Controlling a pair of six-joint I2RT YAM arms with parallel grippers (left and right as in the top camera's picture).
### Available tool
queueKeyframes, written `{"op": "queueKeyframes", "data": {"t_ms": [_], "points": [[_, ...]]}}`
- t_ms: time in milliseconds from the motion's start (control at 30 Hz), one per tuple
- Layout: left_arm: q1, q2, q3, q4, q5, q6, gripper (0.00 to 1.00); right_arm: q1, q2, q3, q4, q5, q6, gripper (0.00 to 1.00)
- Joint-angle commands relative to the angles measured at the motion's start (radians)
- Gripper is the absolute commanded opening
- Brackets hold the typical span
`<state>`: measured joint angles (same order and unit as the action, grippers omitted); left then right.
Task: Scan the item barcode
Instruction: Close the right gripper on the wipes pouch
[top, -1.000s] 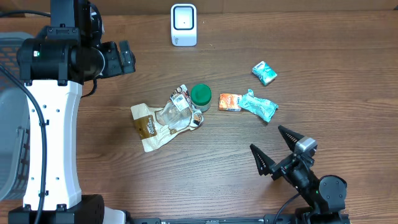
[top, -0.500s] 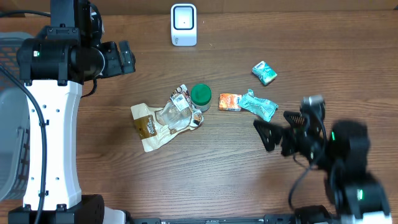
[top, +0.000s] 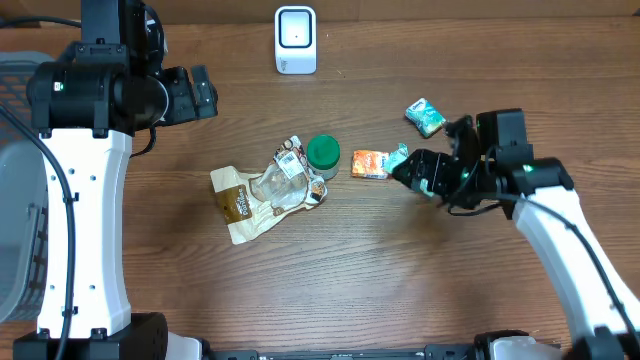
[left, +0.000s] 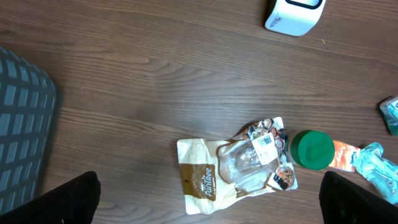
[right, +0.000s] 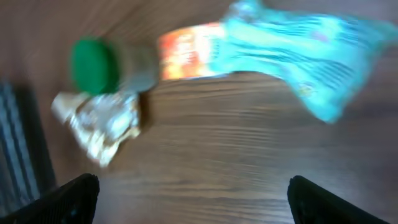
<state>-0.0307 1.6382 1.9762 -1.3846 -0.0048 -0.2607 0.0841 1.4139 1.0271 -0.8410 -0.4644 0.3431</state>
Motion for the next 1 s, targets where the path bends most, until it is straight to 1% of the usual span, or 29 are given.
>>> {"op": "queueKeyframes", "data": {"t_ms": [0,133,233,300,400,500,533,633,667,700,767,967], "points": [[0.002,-0.010,0.007,0.000,-0.003,-0.016,0.99,-0.093,0.082,0.021,0.005,0.045,0.204,0.95],[0.002,-0.010,0.007,0.000,-0.003,-0.016,0.99,-0.159,0.172,0.021,0.039,0.037,0.208,0.95],[0.002,-0.009,0.007,0.000,-0.003,-0.016,1.00,-0.172,0.229,0.021,0.090,-0.013,0.208,0.94],[0.002,-0.009,0.007,0.000,-0.003,-0.016,1.00,-0.171,0.263,0.021,0.123,-0.016,0.238,0.94],[0.002,-0.009,0.007,0.000,-0.003,-0.016,0.99,-0.169,0.328,0.021,0.171,-0.017,0.312,0.91],[0.002,-0.009,0.007,0.000,-0.003,-0.016,1.00,-0.169,0.375,0.021,0.225,-0.040,0.335,0.85],[0.002,-0.009,0.007,0.000,-0.003,-0.016,1.00,-0.169,0.388,0.021,0.251,-0.056,0.335,0.81],[0.002,-0.009,0.007,0.000,-0.003,-0.016,0.99,-0.169,0.399,0.021,0.288,-0.055,0.334,0.74],[0.002,-0.009,0.007,0.000,-0.003,-0.016,1.00,-0.169,0.399,0.021,0.291,-0.042,0.334,0.73],[0.002,-0.009,0.007,0.000,-0.003,-0.016,1.00,-0.169,0.399,0.021,0.289,-0.024,0.334,0.68],[0.002,-0.009,0.007,0.000,-0.003,-0.016,0.99,-0.168,0.400,0.011,0.288,-0.001,0.325,0.64],[0.002,-0.009,0.007,0.000,-0.003,-0.016,0.99,-0.142,0.401,-0.032,0.312,-0.010,0.212,0.66]]}}
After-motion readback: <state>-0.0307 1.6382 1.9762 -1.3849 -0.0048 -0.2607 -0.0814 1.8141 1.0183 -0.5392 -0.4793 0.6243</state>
